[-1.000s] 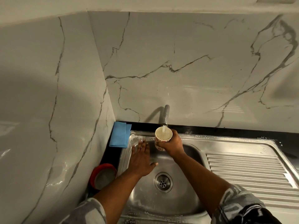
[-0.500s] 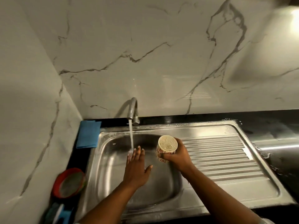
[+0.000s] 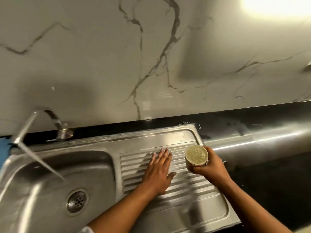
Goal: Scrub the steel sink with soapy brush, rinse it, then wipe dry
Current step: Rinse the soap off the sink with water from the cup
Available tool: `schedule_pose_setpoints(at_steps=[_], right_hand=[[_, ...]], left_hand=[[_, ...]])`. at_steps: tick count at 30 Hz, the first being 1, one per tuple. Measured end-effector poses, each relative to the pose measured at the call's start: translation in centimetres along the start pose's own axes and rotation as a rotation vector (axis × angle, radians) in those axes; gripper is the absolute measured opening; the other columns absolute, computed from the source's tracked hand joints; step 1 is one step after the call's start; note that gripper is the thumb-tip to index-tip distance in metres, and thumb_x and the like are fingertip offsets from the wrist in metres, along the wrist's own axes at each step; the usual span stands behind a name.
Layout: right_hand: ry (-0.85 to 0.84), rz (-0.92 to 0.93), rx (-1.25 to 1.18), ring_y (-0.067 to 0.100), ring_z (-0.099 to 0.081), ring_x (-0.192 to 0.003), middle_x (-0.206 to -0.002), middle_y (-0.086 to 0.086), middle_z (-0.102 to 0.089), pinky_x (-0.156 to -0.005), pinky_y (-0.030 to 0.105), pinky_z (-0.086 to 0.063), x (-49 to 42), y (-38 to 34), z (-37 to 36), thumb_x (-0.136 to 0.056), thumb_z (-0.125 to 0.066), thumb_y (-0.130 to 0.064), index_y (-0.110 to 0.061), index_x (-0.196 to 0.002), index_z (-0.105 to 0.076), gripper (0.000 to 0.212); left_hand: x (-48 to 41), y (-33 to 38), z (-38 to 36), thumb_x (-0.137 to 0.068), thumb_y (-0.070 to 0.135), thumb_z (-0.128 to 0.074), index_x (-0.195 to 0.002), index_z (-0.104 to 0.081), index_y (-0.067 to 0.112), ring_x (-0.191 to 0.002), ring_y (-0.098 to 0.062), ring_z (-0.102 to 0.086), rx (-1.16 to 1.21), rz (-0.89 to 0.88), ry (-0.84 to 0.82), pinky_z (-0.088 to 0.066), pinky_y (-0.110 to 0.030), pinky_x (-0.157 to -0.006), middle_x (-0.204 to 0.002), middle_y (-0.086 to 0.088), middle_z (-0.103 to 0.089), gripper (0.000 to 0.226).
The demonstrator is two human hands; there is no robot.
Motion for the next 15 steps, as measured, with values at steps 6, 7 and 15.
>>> schedule_pose_setpoints(at_steps=[6, 7, 15], right_hand=[[0.014, -0.013, 0.038, 0.004, -0.071, -0.098, -0.106, -0.012, -0.074, -0.088, 0.037, -0.059, -6.9, 3.8, 6.2, -0.046, -0.095, -0.029, -0.036, -0.118, -0.058, 0.081], [0.011, -0.007, 0.049, 0.004, -0.07, -0.099, -0.105, -0.012, -0.073, -0.086, 0.033, -0.058, -8.0, 4.1, 6.9, -0.049, -0.095, -0.026, -0.037, -0.117, -0.058, 0.079], [-0.009, 0.052, 0.175, -0.001, -0.068, -0.096, -0.106, -0.016, -0.071, -0.081, 0.027, -0.055, -15.3, 5.6, 10.3, -0.043, -0.086, -0.042, -0.034, -0.122, -0.056, 0.085]], left_hand=[[-12.5, 8.0, -3.3, -0.106, 0.029, -0.051, -0.17, -0.008, 0.018, -0.164, -0.023, 0.005, 0.052, -0.087, 0.019, 0.009, -0.043, -0.131, -0.178, -0.004, 0.0, 0.078], [-14.3, 8.9, -3.8, -0.104, 0.024, -0.053, -0.17, -0.011, 0.017, -0.164, -0.024, 0.0, 0.077, -0.1, 0.038, 0.006, -0.043, -0.132, -0.178, -0.006, -0.006, 0.079], [-26.5, 11.2, -8.3, -0.101, 0.039, -0.052, -0.17, -0.004, 0.016, -0.163, -0.03, 0.011, -0.032, -0.156, -0.035, 0.003, -0.052, -0.132, -0.177, -0.014, 0.005, 0.087]])
Point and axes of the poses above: each hand's wrist, its own x-axis away from the middle knuckle, its own z-axis out of the back of the hand, y = z × x, the point moved 8 cm from there along -x, towards the middle knuckle
